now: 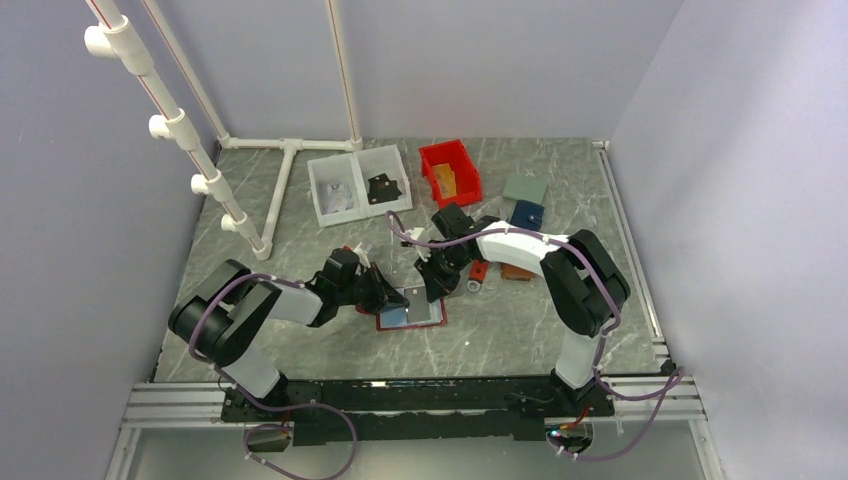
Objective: Take the credit cards out of the card holder
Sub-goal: Remove the credit card from the card holder.
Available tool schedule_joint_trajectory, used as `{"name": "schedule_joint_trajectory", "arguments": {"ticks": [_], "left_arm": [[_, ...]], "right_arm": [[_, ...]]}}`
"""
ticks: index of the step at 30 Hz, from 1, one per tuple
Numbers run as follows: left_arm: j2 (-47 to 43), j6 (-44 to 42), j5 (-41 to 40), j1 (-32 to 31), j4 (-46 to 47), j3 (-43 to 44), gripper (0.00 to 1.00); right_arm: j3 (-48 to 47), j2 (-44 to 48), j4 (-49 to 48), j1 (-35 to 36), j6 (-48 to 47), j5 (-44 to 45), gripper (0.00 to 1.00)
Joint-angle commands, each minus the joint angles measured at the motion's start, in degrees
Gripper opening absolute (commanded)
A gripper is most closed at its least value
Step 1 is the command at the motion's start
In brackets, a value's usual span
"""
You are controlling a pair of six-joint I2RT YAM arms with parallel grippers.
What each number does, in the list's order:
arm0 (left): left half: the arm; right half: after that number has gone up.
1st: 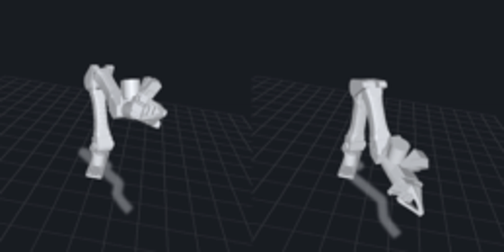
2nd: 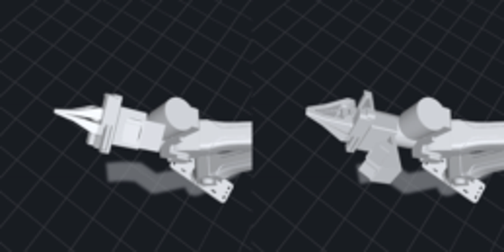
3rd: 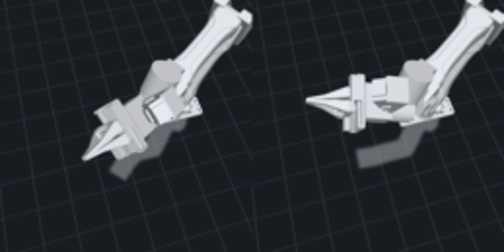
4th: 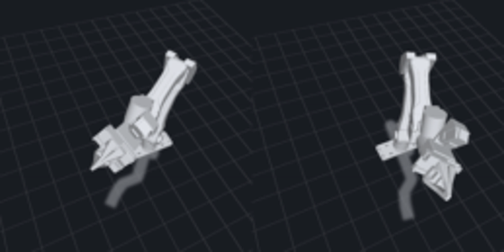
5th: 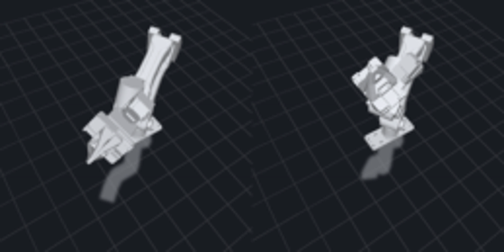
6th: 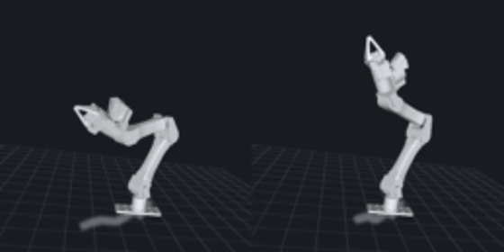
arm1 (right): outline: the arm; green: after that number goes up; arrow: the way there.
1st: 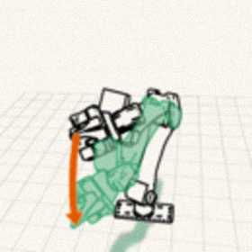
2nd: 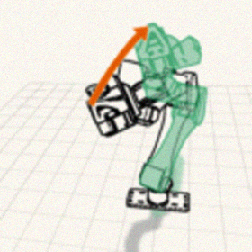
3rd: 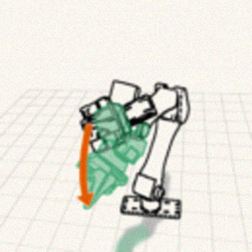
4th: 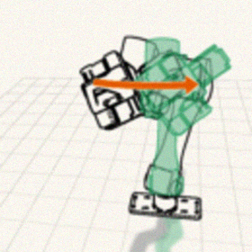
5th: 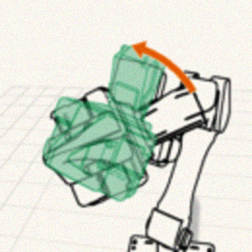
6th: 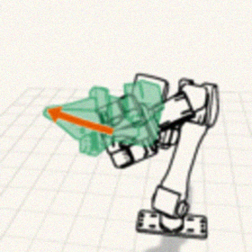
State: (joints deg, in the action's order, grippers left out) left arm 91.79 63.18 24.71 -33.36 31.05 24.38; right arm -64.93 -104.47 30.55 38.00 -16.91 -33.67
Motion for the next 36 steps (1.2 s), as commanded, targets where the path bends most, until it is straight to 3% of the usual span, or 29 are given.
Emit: {"name": "schedule_joint_trajectory", "arguments": {"ticks": [1,8,18,26,36], "left_arm": [[-0.7,-0.3,0.4,-0.2,3.5,-0.3,0.00],[-3.3,-3.1,3.3,0.7,10.5,-3.1,0.00],[-3.6,-9.4,7.1,1.2,12.1,-3.2,0.00],[-11.2,-17.8,6.2,1.2,3.0,-2.2,0.00],[-16.5,-24.8,7.5,-0.4,3.6,-3.5,0.00]], "right_arm": [[-0.3,-2.8,0.6,1.3,0.0,2.4,0.08],[-0.9,-3.3,1.3,0.7,0.1,4.1,0.12],[-2.0,1.0,4.7,-1.4,-4.2,-5.3,0.41],[-2.4,3.6,6.4,-4.3,-6.4,-10.6,0.46],[-2.1,5.2,6.2,-7.0,-6.2,-14.3,0.53]]}}
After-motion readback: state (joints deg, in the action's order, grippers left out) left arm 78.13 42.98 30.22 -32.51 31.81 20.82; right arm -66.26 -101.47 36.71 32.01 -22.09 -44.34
